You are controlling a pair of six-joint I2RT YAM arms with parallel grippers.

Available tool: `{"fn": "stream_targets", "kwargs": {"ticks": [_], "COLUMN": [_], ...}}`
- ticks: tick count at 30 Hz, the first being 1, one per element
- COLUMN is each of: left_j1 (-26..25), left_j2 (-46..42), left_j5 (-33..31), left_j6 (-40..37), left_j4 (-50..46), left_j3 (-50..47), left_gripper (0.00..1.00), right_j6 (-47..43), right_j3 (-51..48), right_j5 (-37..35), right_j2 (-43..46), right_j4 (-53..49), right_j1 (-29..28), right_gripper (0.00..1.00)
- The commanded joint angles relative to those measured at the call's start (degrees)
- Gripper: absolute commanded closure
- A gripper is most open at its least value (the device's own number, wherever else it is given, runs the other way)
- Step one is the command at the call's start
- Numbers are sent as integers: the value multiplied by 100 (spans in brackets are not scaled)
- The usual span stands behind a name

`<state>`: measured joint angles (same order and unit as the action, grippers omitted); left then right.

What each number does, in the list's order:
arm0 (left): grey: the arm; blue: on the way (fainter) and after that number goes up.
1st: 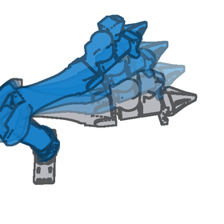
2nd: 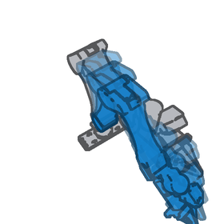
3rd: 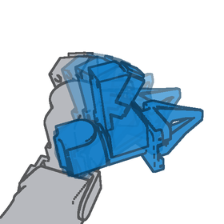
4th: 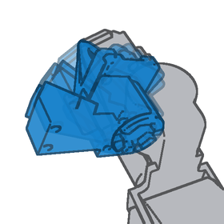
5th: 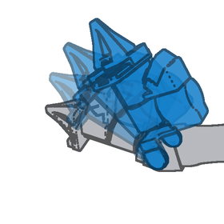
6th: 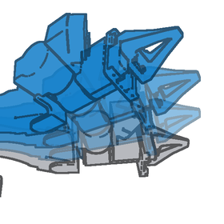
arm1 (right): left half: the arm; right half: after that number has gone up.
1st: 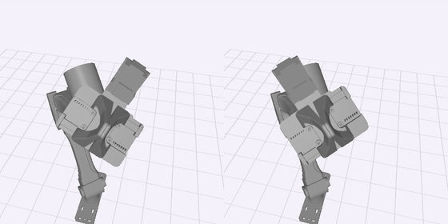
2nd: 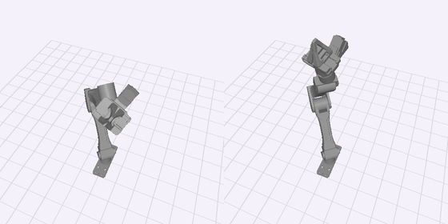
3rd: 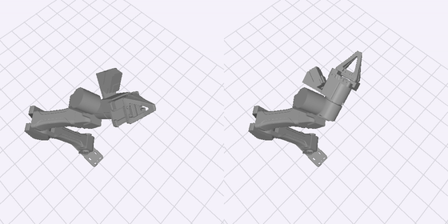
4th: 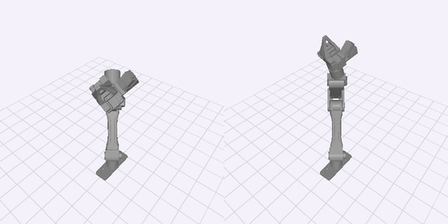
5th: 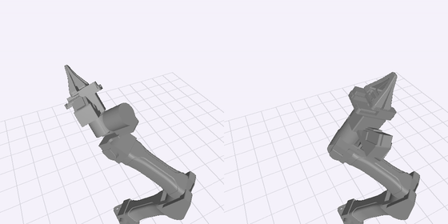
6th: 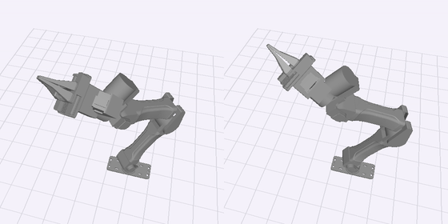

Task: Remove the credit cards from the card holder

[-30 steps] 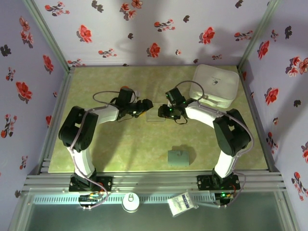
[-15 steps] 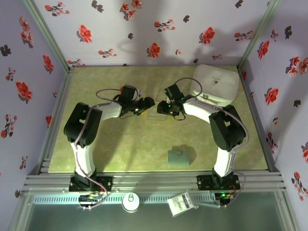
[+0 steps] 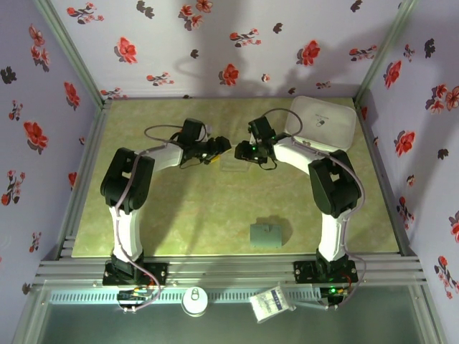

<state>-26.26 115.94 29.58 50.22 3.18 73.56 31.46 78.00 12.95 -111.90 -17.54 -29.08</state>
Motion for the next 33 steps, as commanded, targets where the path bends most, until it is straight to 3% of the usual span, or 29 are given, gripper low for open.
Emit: {"fn": "stream_targets", "kwargs": {"ticks": [1, 10, 22, 33], "left_j1": [85, 155, 114, -207], "left_j2": [104, -390, -1476, -2042], "left_j5": [236, 211, 70, -51], "left_j6": [-213, -319, -227, -195], "left_j4": [-243, -396, -309, -299], "left_j3": [220, -17, -825, -1399], "left_gripper": [30, 30, 30, 30], "right_j6": [-155, -382, -554, -199], "right_j3": [298, 282, -564, -1673], "right_j5": [151, -308, -491, -735], "right_j2": [-117, 406, 1659, 2858], "right_j4": [-289, -947, -1558, -1933], "right_j1": [14, 8, -126, -818], "right_gripper": [50, 45, 39, 38]}}
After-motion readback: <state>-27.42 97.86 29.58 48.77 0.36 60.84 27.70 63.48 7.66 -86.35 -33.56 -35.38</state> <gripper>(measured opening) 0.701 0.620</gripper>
